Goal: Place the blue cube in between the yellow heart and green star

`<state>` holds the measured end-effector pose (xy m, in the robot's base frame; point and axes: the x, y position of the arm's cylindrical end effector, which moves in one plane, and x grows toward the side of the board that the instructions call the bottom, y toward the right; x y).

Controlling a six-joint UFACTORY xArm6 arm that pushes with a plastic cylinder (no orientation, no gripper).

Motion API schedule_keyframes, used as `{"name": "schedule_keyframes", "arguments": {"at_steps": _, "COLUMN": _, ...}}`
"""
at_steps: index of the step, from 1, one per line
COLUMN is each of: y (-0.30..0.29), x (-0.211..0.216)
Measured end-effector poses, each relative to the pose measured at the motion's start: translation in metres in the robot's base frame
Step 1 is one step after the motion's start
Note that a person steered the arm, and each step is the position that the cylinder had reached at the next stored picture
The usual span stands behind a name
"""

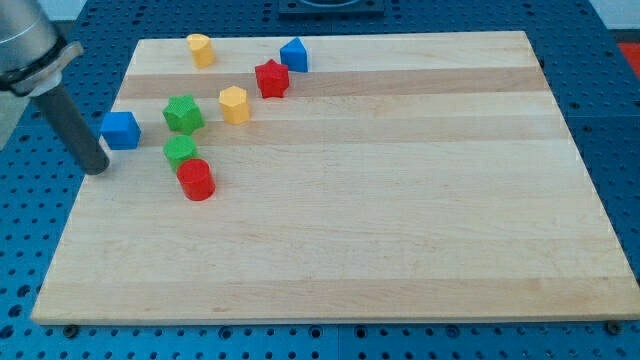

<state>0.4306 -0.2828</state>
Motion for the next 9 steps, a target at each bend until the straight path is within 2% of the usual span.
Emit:
{"name": "schedule_keyframes", "arguments": {"at_steps": 1, "y": 0.010, "x": -0.012}}
{"name": "schedule_keyframes", "arguments": {"at_steps": 3, "y": 0.011, "x": -0.069}}
{"name": "schedule_keyframes", "arguments": {"at_steps": 5, "y": -0.022, "x": -0.065}}
{"name": "schedule_keyframes", "arguments": {"at_steps": 7, "y": 0.002, "x": -0.108}}
{"name": "schedule_keyframes", "arguments": {"at_steps": 9, "y": 0.008, "x": -0.115}}
